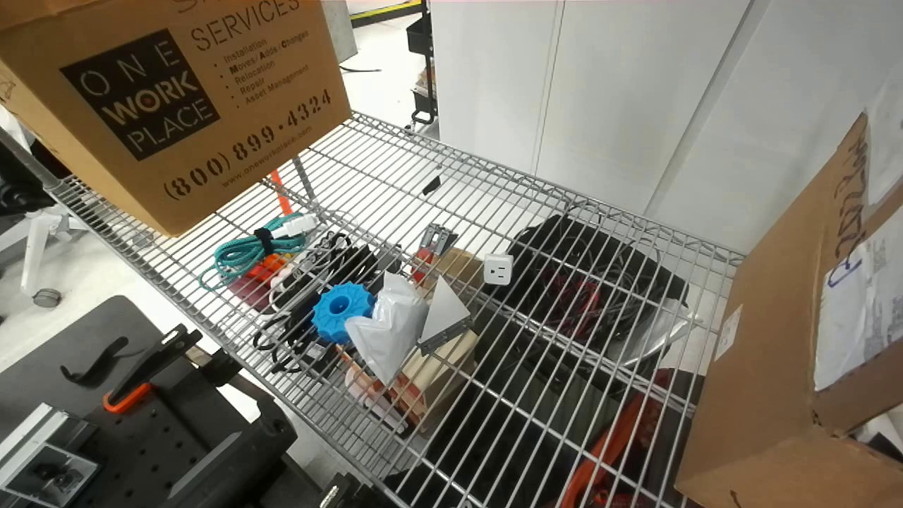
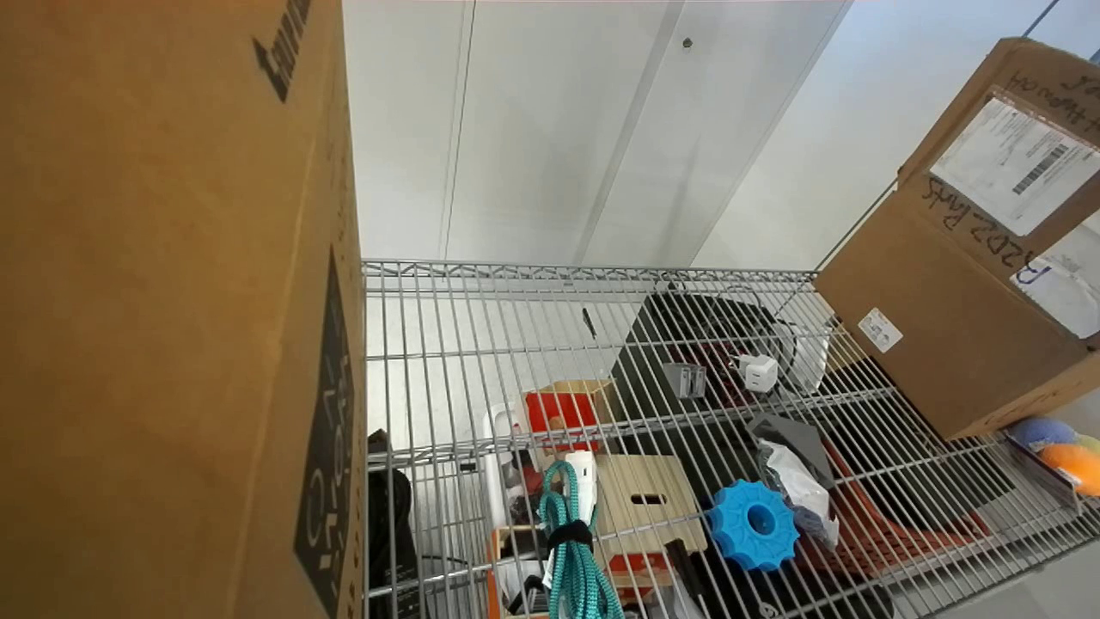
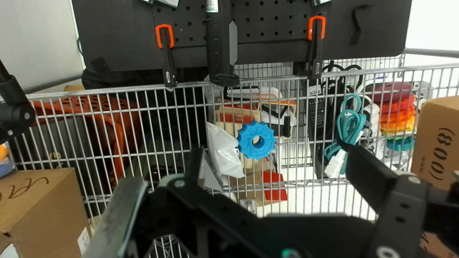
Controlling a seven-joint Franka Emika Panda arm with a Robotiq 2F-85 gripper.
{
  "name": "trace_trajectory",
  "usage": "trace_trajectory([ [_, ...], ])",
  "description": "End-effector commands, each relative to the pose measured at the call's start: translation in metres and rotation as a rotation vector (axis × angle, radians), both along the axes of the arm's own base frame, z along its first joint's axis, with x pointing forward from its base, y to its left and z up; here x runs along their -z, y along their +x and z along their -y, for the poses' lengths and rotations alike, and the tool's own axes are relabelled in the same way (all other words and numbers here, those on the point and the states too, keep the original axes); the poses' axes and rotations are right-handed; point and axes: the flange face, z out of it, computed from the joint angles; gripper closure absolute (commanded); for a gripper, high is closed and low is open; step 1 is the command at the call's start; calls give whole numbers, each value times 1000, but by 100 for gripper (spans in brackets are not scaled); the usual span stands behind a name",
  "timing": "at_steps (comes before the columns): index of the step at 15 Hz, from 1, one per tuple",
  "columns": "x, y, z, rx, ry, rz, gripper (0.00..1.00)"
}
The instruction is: Move the charger head
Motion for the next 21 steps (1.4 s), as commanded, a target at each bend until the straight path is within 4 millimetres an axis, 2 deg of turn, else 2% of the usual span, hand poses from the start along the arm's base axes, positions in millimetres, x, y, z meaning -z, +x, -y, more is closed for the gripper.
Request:
trace_trajectory([
  [1, -1, 0, 0, 0, 0, -1, 0],
  [17, 0, 1, 3, 20, -10, -10, 0],
  [21, 11, 21, 18, 7, 11, -37, 0],
])
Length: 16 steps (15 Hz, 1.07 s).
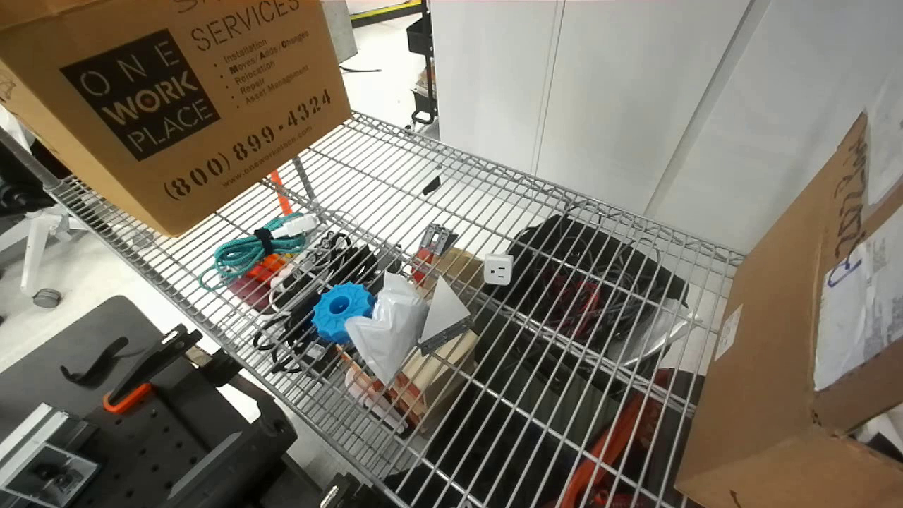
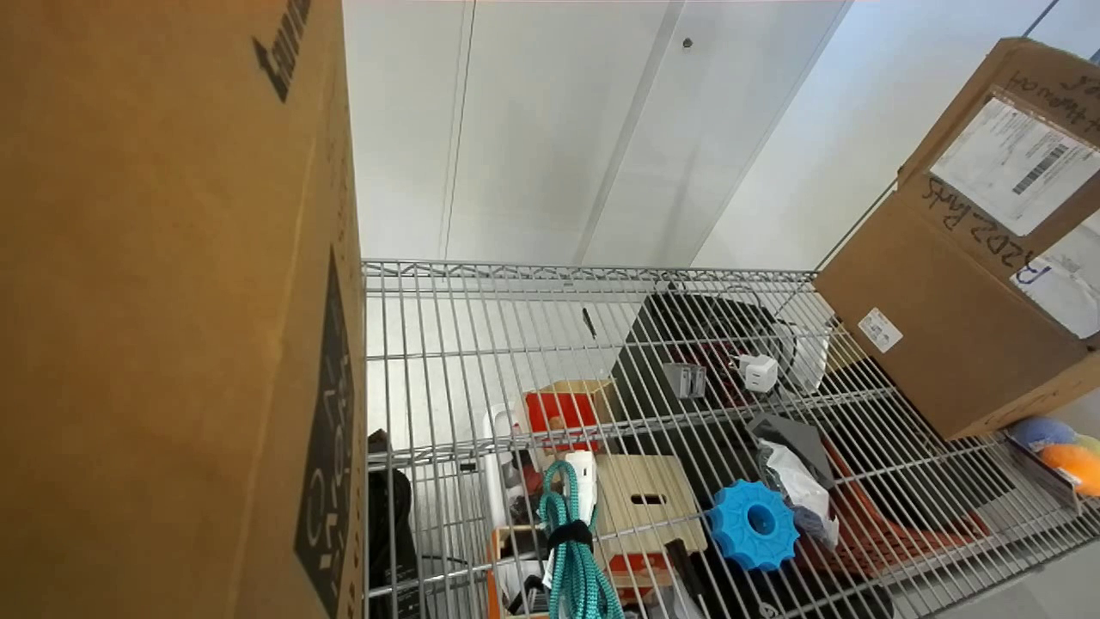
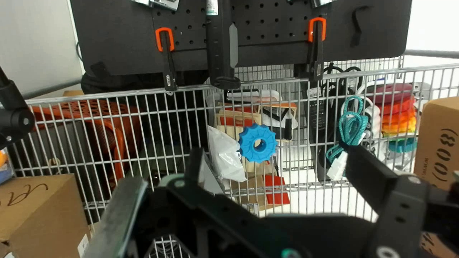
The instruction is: Move the charger head
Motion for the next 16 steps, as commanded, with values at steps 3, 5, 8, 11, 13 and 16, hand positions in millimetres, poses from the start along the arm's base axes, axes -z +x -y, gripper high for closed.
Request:
trace_trajectory([
  [3, 24, 47, 24, -36, 18, -58, 0],
  [5, 36, 70, 25, -75, 27, -72, 0],
  [8, 58, 106, 20, -156, 17, -100, 0],
  [11, 87, 142, -5, -253, 27, -136, 0],
  [13, 106, 162, -20, -308, 38, -148, 0],
  [16, 136, 184, -32, -370, 40, -164, 0],
])
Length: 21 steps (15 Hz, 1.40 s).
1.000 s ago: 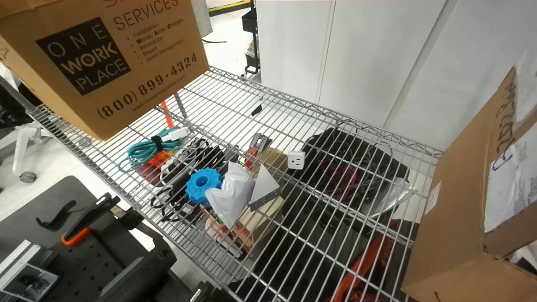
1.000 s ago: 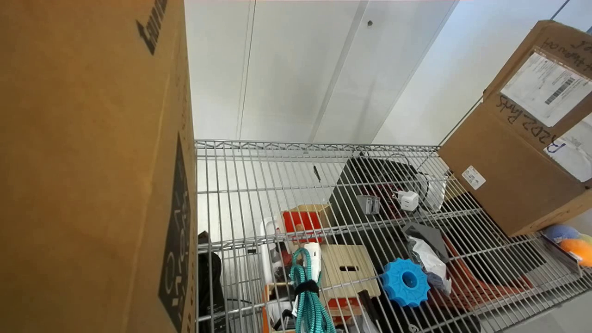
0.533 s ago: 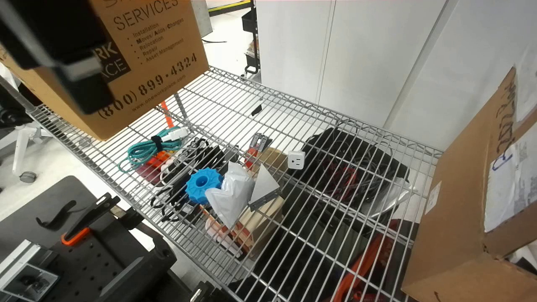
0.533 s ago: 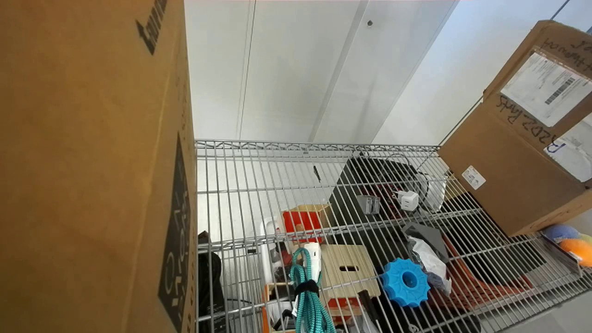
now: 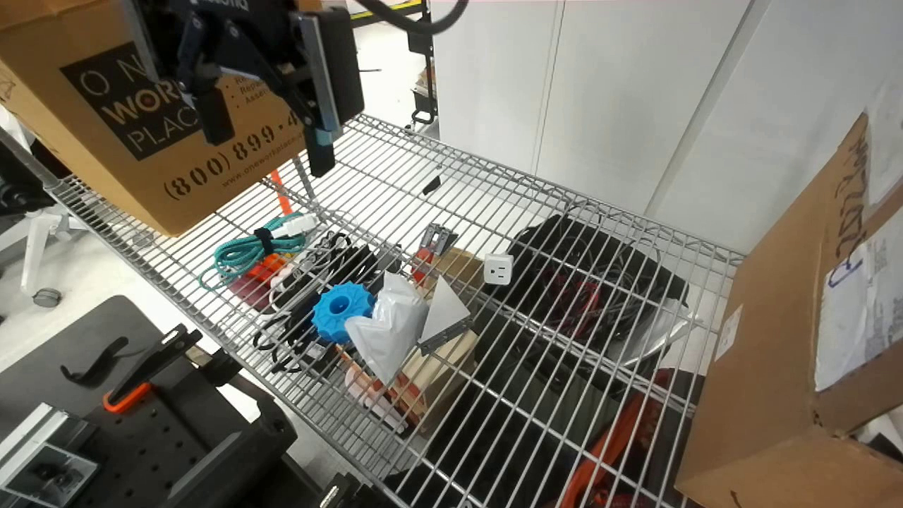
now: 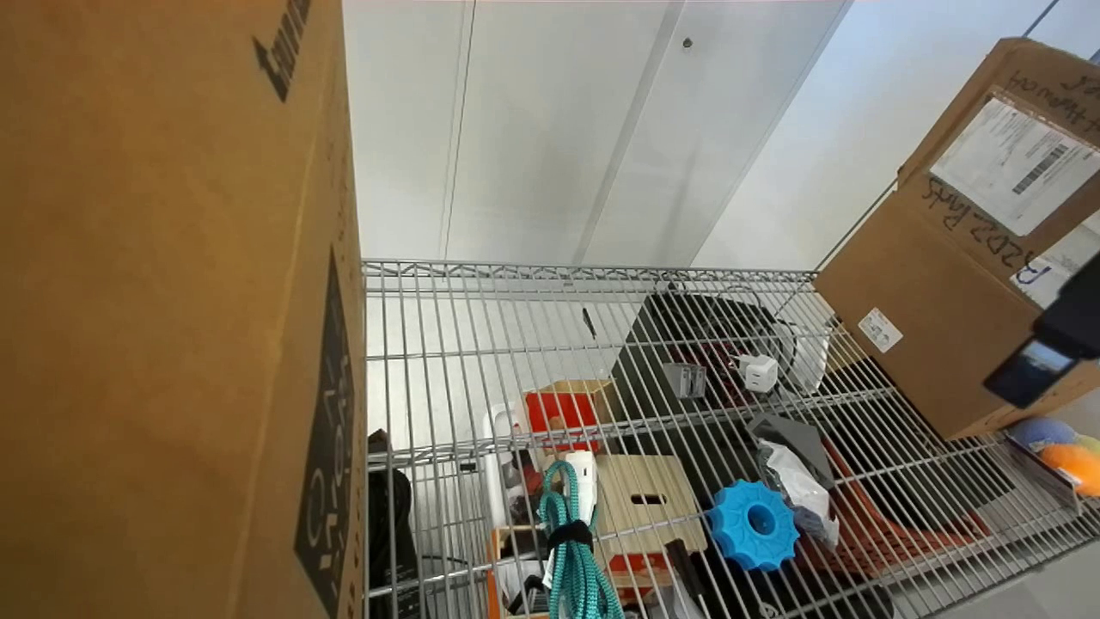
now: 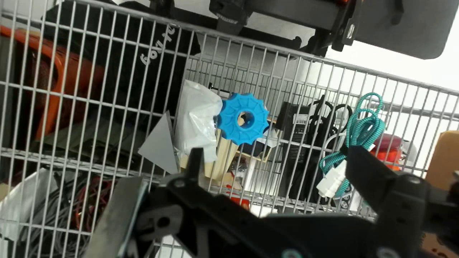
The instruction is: Move the charger head
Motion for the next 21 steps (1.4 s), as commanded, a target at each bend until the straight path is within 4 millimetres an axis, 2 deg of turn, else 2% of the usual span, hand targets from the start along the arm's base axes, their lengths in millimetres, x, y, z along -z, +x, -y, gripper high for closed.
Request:
trace_trajectory([
  [1, 9, 8, -5, -17, 3, -8, 0],
  [4, 27, 21, -8, -38, 8, -28, 0],
  [9, 25, 24, -8, -41, 9, -20, 0],
  [12, 35, 26, -5, -55, 8, -42, 0],
  [15, 46, 36, -1, -134, 58, -28, 0],
  [18, 61, 47, 13, -153, 36, -43, 0],
  [21, 78, 68, 25, -130, 20, -14, 0],
])
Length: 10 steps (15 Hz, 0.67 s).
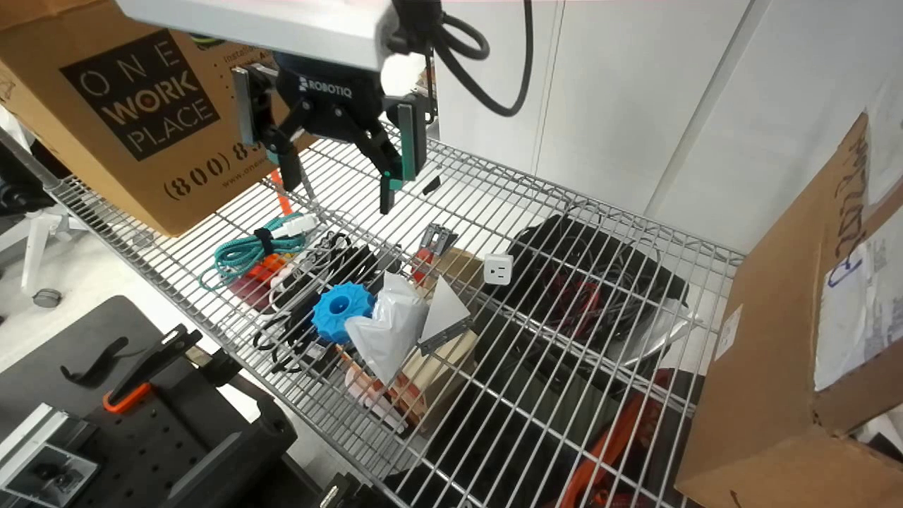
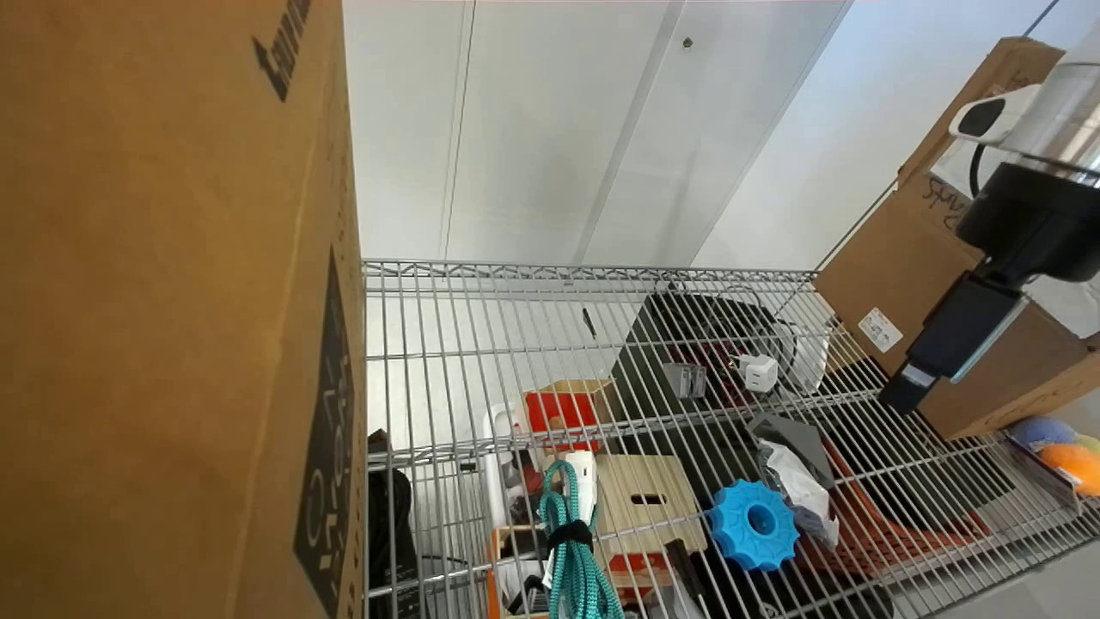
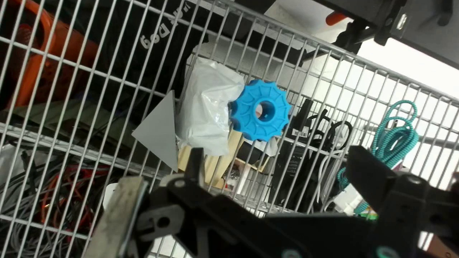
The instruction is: Move the charger head
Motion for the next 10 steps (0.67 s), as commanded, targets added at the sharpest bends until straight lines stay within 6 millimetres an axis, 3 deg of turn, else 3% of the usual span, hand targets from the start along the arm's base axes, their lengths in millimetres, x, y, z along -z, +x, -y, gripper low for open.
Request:
trace_trajectory([
  [1, 17, 31, 14, 5, -15, 38, 0],
  [5, 43, 62, 31, 93, -124, 71, 0],
  [10, 66, 72, 76, 181, -166, 68, 0],
])
